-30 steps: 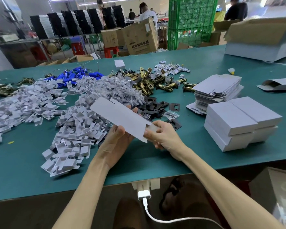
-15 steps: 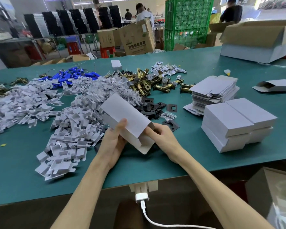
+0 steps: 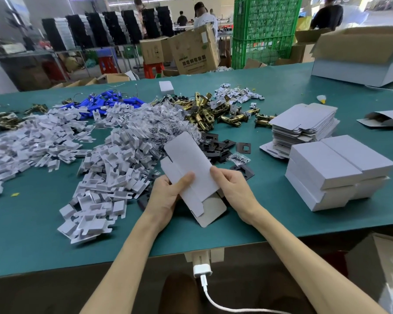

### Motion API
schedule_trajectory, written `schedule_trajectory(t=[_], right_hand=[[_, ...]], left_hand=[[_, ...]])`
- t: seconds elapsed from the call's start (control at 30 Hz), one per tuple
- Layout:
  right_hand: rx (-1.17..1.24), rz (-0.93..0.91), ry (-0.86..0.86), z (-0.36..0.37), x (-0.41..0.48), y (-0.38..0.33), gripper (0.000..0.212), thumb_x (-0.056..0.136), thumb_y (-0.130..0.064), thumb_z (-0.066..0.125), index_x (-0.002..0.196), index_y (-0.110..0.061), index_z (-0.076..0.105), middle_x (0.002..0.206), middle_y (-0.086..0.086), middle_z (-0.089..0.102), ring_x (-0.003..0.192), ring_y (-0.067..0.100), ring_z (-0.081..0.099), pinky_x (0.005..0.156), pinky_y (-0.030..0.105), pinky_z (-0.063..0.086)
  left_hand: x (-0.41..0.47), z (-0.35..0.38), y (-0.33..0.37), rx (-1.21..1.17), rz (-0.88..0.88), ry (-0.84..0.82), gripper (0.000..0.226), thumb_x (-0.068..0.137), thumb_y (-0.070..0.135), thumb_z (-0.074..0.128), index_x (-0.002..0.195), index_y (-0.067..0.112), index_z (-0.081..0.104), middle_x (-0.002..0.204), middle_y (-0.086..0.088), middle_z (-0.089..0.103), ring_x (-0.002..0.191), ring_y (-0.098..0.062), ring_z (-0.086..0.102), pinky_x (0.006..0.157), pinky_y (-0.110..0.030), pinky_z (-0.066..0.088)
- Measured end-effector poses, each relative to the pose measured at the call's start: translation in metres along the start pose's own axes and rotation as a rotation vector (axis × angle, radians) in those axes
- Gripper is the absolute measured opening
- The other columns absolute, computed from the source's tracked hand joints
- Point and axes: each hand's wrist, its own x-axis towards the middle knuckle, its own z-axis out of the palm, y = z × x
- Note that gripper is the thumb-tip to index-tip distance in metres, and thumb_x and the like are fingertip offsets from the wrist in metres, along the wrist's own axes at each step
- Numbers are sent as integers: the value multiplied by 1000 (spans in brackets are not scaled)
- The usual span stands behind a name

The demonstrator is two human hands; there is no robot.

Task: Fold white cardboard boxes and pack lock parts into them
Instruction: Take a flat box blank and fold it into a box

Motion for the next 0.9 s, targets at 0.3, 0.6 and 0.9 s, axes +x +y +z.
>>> schedule_trajectory(t=[0.3,0.6,0.9], right_hand=[[-100,12,101,1,0,-1,58,107,-33,50,73,13,40,69,12,38,66,24,31,64,39,24],[56,46,51,1,-2,-4,59,106,-38,52,67,5,39,69,10,39,62,23,32,59,35,23],[49,1,121,-1,1,3,56,107,-32,52,67,7,43,69,12,44,66,24,35,65,41,26]], left_hand=[[1,0,-7,85,75,32,28,96,25,67,115,4,69,113,-13,78,101,-27,75,80,-35,62],[0,2,-5,63,80,-5,41,88,27,71,119,1,67,115,-15,77,102,-29,75,81,-34,62],[-1,5,-5,142,133,-72,78,92,23,76,155,26,32,129,-6,72,119,-25,70,96,-39,59]])
